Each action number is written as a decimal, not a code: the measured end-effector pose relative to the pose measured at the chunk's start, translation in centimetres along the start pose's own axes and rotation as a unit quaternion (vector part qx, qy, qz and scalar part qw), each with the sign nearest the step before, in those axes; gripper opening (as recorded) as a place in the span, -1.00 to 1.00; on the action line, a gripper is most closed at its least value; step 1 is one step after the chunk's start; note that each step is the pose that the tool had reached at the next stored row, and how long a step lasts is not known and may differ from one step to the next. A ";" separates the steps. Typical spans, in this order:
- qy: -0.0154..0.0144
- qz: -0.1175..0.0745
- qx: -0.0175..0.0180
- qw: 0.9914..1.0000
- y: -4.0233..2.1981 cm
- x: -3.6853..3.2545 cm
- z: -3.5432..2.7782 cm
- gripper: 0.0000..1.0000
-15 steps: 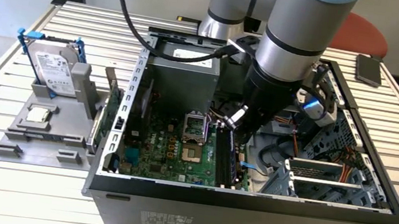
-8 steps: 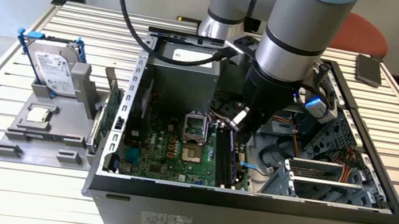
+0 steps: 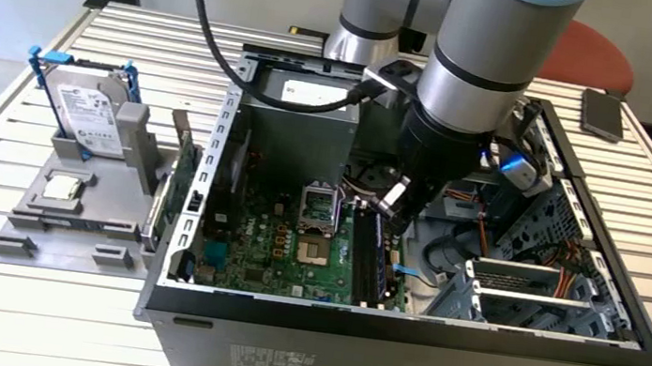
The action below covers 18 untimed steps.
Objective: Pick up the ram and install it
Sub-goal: 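Press down the ram until it locks into place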
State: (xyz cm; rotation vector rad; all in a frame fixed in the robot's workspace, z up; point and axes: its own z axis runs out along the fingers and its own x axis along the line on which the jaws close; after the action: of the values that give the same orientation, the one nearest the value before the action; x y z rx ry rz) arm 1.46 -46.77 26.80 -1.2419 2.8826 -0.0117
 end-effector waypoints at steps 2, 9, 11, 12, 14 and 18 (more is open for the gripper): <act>0.000 -0.008 0.000 1.000 0.00 0.00 0.00 -1.00; 0.000 -0.040 0.000 0.999 0.00 0.00 0.00 -1.00; 0.000 -0.053 0.000 0.999 0.00 0.00 0.00 -1.00; 0.000 -0.061 0.000 0.998 0.00 0.00 0.00 -1.00; -0.001 -0.078 0.000 0.997 0.00 0.00 0.00 -1.00; -0.001 -0.113 0.000 0.994 0.00 0.00 0.00 -1.00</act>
State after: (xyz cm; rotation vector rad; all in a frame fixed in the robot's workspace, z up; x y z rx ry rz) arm 1.46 -46.77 26.80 -1.5596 2.7229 -0.0111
